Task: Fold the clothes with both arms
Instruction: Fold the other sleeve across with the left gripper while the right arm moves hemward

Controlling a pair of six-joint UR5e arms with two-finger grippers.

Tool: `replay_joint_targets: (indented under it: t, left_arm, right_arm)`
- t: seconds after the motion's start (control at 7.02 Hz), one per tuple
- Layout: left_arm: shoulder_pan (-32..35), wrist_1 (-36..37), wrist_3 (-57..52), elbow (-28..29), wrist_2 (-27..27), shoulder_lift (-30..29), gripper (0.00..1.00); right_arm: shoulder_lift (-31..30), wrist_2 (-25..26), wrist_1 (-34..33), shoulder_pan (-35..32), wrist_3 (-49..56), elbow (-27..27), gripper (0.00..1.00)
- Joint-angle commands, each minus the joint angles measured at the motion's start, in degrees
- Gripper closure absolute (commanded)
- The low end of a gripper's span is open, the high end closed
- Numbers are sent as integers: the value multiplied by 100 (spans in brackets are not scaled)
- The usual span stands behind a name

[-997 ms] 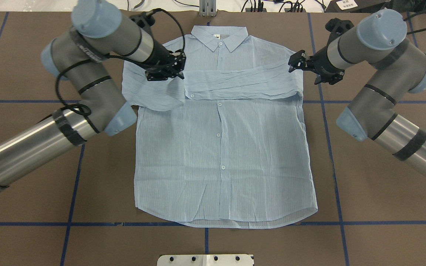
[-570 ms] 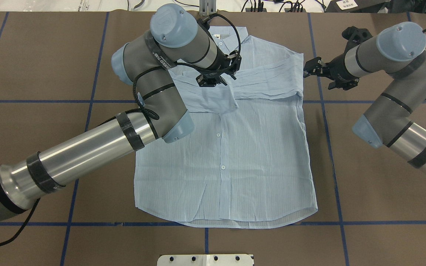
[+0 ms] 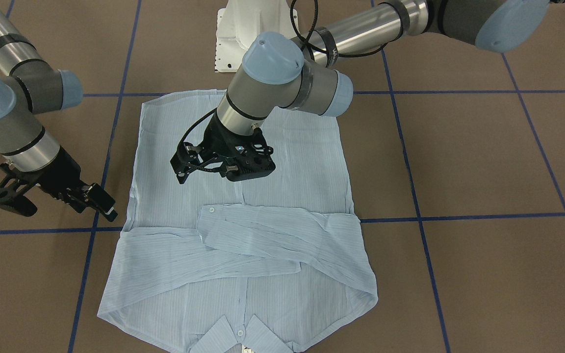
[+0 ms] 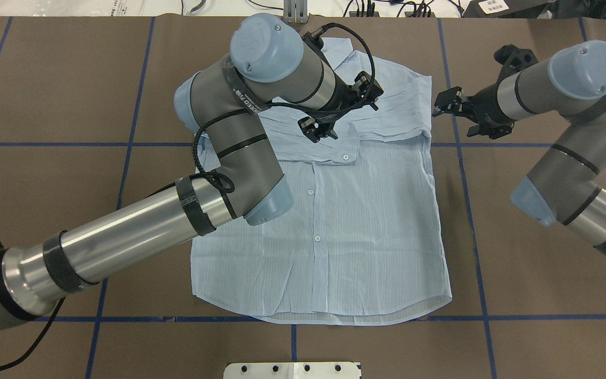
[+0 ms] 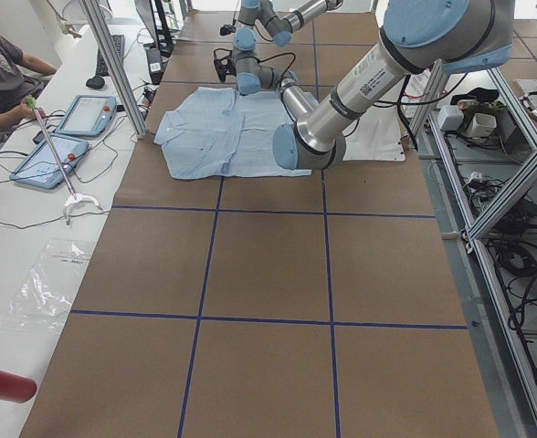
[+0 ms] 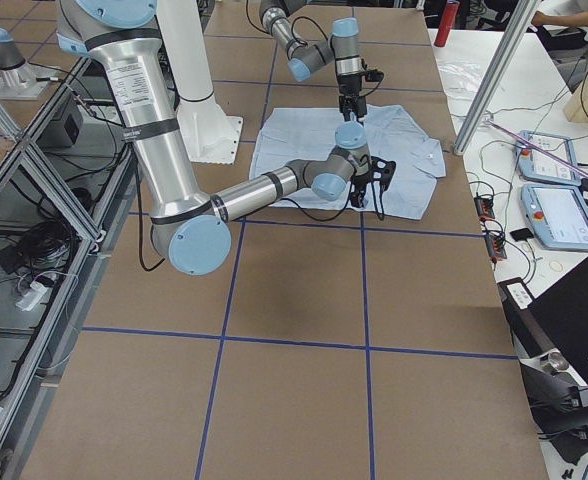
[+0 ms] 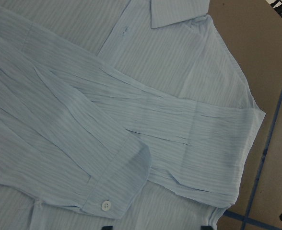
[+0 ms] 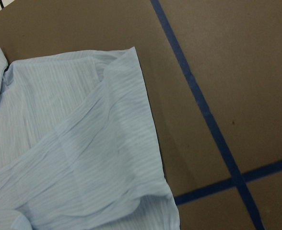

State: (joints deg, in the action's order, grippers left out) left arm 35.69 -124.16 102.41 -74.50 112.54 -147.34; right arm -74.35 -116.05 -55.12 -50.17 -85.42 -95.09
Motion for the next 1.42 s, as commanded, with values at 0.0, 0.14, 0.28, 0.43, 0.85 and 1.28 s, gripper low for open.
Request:
replay_joint_targets:
  t: [0.0,0.14,0.28,0.43,0.85,1.28]
  left_arm:
    - [-27,24,-80,-1593,14,1278,2]
    - [-1,24,-264,-2185,14,1860,4]
    - [52,24,-770,-2461,-47,2197,4]
    - [209,15,-1063,-2507,-65,2331,4]
    - [245,33,-1083,-3007,-390,2534,4]
    - [245,24,-1083,-3088,-417,2657,4]
  right_arm:
    - [-1023,204,-52,715,-631,-1304,0]
    - [-1446,632,-61,1215,-1147,-1737,0]
    - [-1964,741,-69,1516,-1439,-2124,0]
    - [-2578,1229,-69,2033,-1738,-2572,1]
    - [-2875,3017,-689,3916,-3111,-2857,4]
    - [-1508,3133,-1927,3954,-3112,-2402,9]
